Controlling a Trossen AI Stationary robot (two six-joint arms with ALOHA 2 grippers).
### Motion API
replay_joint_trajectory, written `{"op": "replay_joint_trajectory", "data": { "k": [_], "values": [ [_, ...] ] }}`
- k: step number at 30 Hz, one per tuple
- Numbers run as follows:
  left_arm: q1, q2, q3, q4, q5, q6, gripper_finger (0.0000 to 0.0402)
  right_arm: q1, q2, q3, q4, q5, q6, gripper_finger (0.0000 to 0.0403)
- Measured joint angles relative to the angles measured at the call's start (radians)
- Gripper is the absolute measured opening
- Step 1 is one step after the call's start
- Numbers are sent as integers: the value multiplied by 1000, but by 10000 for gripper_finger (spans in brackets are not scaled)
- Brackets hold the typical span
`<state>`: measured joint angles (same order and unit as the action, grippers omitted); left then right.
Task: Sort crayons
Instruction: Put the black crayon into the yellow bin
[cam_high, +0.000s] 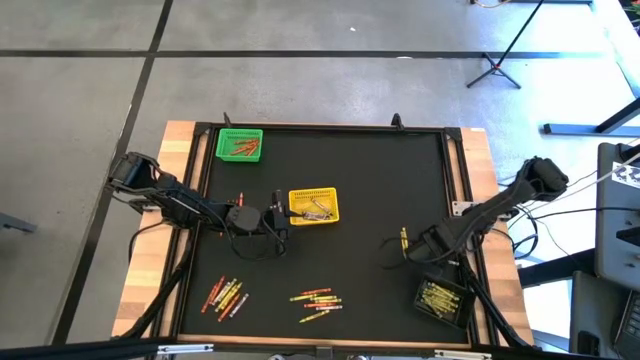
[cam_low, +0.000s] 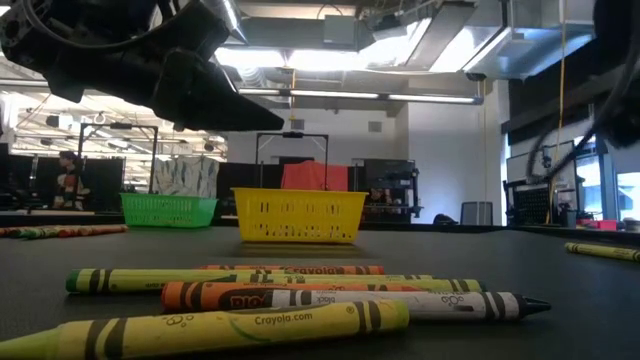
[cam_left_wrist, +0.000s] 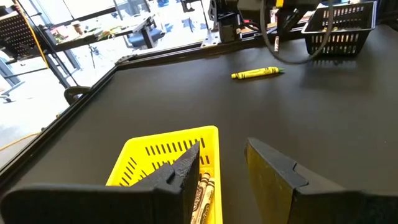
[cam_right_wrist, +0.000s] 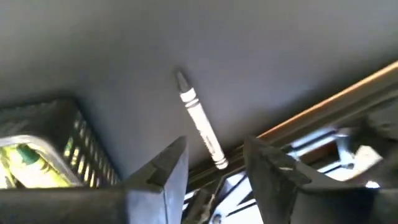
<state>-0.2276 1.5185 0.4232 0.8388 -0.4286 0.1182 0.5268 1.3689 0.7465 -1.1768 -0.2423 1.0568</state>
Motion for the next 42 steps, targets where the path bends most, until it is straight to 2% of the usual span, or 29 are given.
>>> {"op": "replay_joint_trajectory", "data": {
  "k": [7,17,24,28,36,39,42],
  "values": [
    [0,0,0,-1,0,17,115,-53,0,-92,43,-21,-40,154],
    [0,0,0,-1,0,18,115,-50,0,-157,221,-38,-99,154],
    [0,0,0,-1,0,24,115,-51,-3,-195,245,-19,-121,153],
    [0,0,0,-1,0,24,115,-50,-3,-197,248,-13,-121,123],
    [0,0,0,0,0,24,115,-50,-2,-198,248,4,-123,17],
    [0,0,0,0,0,24,115,-49,-2,-193,246,7,-124,10],
    [0,0,0,0,0,24,115,-49,2,-165,214,24,-128,25]
  ]
}}
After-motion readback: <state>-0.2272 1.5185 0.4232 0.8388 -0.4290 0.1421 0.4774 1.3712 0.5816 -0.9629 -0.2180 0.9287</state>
